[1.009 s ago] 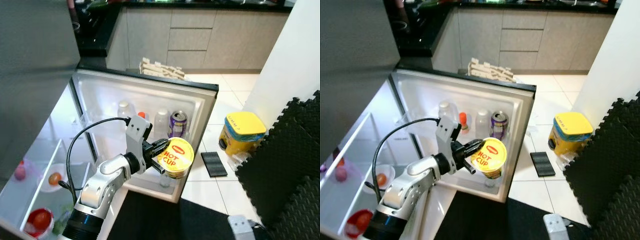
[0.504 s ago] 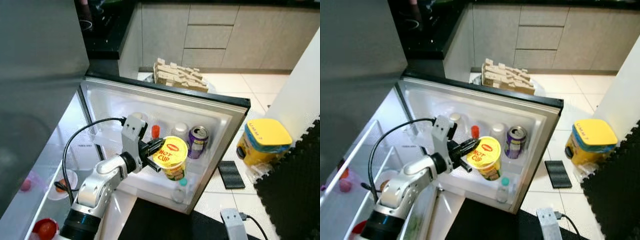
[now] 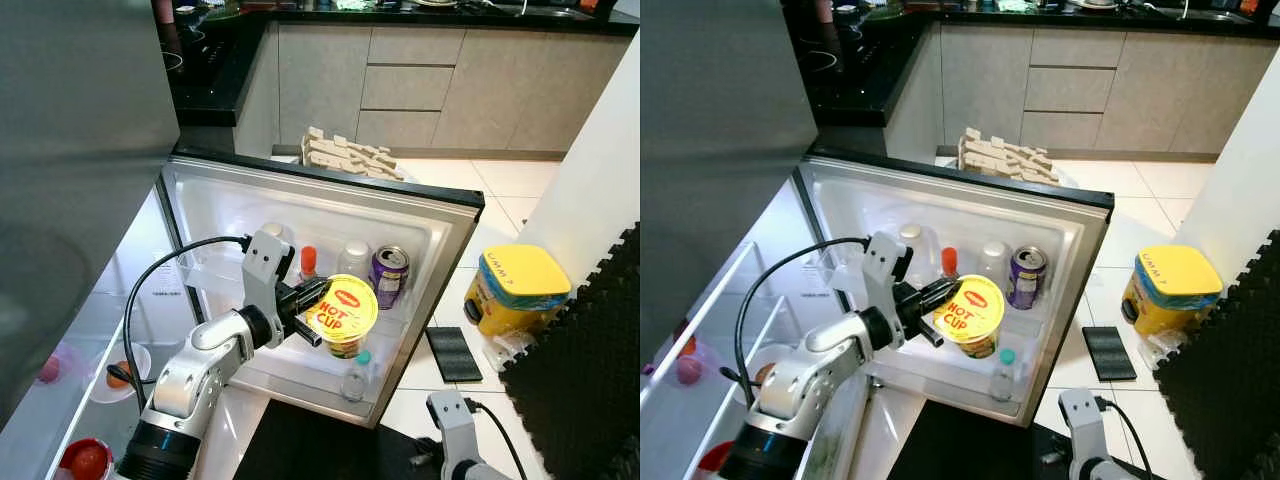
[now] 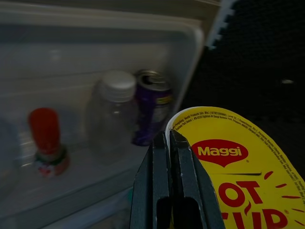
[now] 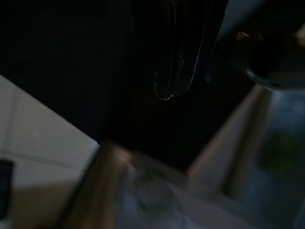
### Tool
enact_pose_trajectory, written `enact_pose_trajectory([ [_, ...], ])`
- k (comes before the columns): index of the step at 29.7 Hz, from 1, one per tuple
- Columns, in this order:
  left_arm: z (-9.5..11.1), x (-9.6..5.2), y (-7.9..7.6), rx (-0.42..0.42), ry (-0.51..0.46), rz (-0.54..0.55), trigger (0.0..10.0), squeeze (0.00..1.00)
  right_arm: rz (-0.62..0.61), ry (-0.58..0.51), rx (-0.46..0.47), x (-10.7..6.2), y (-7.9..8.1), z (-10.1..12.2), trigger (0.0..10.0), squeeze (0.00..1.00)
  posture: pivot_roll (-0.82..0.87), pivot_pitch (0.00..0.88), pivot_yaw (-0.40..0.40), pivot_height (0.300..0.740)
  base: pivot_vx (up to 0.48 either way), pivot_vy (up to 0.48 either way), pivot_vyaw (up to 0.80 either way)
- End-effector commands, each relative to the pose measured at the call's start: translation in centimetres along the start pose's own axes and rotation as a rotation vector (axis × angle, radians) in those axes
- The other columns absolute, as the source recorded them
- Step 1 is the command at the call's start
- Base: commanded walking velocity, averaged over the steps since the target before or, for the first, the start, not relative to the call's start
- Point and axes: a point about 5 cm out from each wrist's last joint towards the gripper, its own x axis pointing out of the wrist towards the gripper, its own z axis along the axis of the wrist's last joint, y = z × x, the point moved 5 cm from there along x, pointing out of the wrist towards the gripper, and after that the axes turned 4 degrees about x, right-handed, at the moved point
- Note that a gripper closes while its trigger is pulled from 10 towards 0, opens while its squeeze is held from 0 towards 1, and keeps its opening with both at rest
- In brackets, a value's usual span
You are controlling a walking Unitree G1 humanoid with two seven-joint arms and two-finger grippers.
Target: Restocking fridge
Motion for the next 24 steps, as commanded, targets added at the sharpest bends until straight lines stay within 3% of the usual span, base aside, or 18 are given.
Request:
enact_pose_trajectory([
  [1,-0.1,-0.6,-0.1,0.007,0.023,-0.031,10.0,0.00,0.083,-0.084,0.007,0.3,0.8,2.3,10.0,0.00,0.06,0.019,-0.005,0.740,0.000,0.000,0.00],
  [9,-1.1,-1.5,-0.2,0.023,0.082,-0.073,10.0,0.00,0.314,-0.221,-0.029,0.6,3.4,7.0,10.0,0.00,0.06,0.014,-0.005,0.740,0.000,0.000,0.00],
  [14,-1.4,-1.7,-0.3,0.024,0.094,-0.077,10.0,0.00,0.558,-0.275,-0.025,-0.3,5.8,9.2,10.0,0.00,0.06,0.019,-0.004,0.740,0.000,0.000,0.00],
  [20,-1.6,-1.7,-0.5,0.023,0.100,-0.082,10.0,0.00,0.656,-0.307,-0.012,-1.1,6.6,10.2,10.0,0.00,0.06,0.019,-0.004,0.740,0.000,0.000,0.00],
  [24,-1.7,-1.8,-0.5,0.025,0.103,-0.082,10.0,0.00,0.606,-0.361,-0.025,-1.1,5.9,11.6,10.0,0.00,0.06,0.023,-0.005,0.740,0.000,0.000,0.00],
])
